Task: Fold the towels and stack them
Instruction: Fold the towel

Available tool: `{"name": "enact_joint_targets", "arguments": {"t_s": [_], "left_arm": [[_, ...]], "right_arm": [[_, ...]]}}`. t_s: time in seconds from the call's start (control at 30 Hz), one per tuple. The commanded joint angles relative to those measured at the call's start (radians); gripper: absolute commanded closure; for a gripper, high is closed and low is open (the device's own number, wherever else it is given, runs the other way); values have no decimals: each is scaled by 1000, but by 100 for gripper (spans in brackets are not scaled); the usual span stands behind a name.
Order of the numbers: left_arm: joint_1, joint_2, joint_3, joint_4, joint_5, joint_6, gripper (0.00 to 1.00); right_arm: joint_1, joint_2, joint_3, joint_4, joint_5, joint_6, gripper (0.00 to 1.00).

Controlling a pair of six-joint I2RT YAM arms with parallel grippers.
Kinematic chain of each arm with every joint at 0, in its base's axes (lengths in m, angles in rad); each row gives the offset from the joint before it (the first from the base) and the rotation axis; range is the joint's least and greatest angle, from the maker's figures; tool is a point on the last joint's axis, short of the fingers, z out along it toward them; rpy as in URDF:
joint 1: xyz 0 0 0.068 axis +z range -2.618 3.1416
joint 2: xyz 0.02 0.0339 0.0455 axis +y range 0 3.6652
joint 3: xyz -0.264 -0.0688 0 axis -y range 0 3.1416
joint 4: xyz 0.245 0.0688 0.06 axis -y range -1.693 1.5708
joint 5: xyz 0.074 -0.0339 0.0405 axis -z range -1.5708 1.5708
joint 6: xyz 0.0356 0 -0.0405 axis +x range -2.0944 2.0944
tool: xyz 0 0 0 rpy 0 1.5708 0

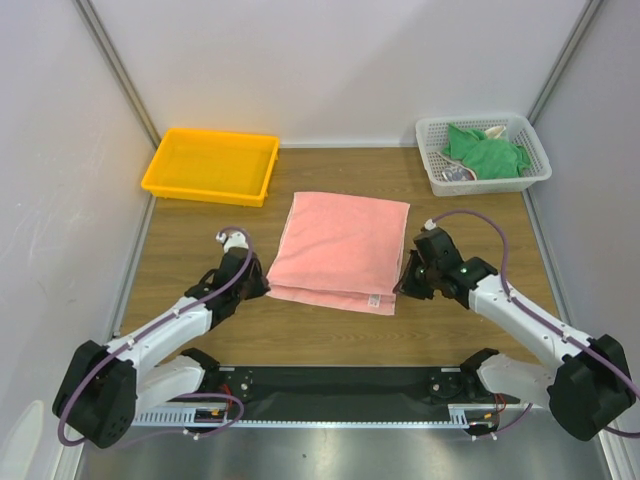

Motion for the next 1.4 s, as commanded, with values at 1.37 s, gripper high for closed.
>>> {"name": "enact_joint_targets", "arguments": {"t_s": [1.37], "left_arm": [[-48,-7,-82,-11,-71,-91,91]], "right_arm": [[10,133,-231,125,-164,-27,91]]}}
